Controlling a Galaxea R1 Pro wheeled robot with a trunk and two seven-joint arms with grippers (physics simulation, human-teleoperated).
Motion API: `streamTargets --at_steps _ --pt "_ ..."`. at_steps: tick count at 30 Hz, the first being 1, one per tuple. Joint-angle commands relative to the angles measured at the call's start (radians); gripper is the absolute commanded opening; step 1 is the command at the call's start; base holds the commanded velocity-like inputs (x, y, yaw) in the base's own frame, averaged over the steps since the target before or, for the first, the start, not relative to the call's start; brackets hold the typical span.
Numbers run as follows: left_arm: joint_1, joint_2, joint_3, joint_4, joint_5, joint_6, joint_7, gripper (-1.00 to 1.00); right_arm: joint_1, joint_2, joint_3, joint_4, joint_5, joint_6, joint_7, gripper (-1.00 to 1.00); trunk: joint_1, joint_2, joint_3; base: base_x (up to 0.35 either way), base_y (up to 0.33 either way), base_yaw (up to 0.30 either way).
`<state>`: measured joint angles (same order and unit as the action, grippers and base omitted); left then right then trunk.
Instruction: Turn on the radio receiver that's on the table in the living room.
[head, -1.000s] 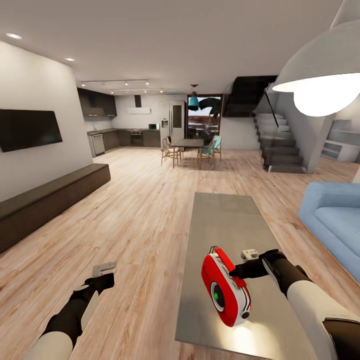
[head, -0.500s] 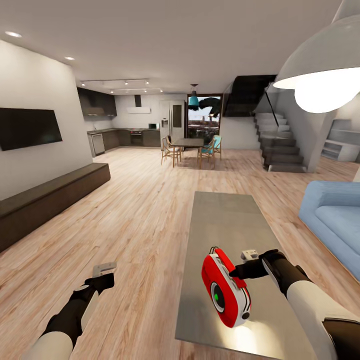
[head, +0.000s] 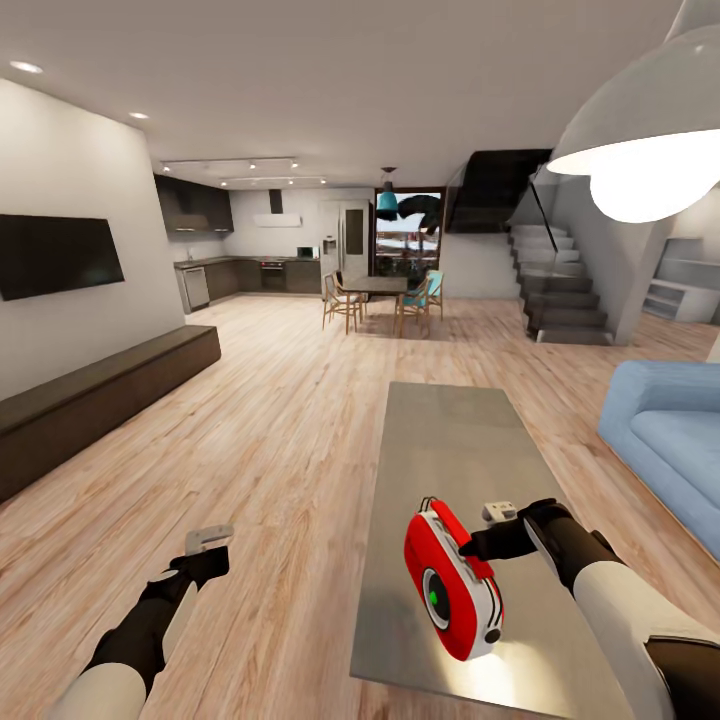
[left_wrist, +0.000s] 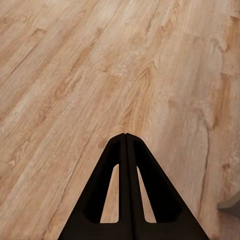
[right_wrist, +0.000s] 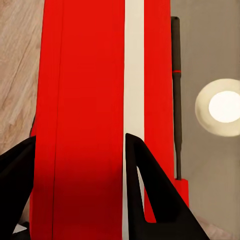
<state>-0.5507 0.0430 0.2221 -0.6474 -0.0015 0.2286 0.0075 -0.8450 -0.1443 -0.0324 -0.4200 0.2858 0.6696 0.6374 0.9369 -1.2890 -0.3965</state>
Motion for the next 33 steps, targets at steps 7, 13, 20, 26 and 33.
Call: streamTargets --at_steps 7,13,20,26,33 --pt "0.0 0.0 -0.001 0.0 0.0 -0.001 -0.001 -1.0 0.0 0.001 0.0 0.0 -0.005 -0.001 0.001 -1.0 0.023 -0.042 -0.019 0.0 0.0 0.0" --pt "0.0 -0.002 -0.001 0.0 0.0 -0.002 0.003 -1.0 0.0 0.002 -0.001 0.0 -0.006 -0.007 0.001 -1.0 0.046 -0.084 -0.038 0.0 0.0 0.0" --pt "0.0 -0.003 -0.001 0.001 -0.001 -0.002 0.004 -1.0 0.0 0.002 -0.001 0.0 -0.007 -0.01 0.001 -1.0 0.073 -0.133 -0.059 0.0 0.0 0.0" --pt "0.0 -0.005 -0.001 0.001 -0.001 -0.002 0.003 -1.0 0.0 0.002 -0.001 0.0 -0.008 -0.011 0.001 -1.0 0.084 -0.154 -0.069 0.0 0.0 0.0" --pt "0.0 -0.005 -0.001 0.001 -0.001 -0.002 0.003 -1.0 0.0 0.002 -0.001 0.0 -0.007 -0.013 0.001 -1.0 0.084 -0.154 -0.069 0.0 0.0 0.0"
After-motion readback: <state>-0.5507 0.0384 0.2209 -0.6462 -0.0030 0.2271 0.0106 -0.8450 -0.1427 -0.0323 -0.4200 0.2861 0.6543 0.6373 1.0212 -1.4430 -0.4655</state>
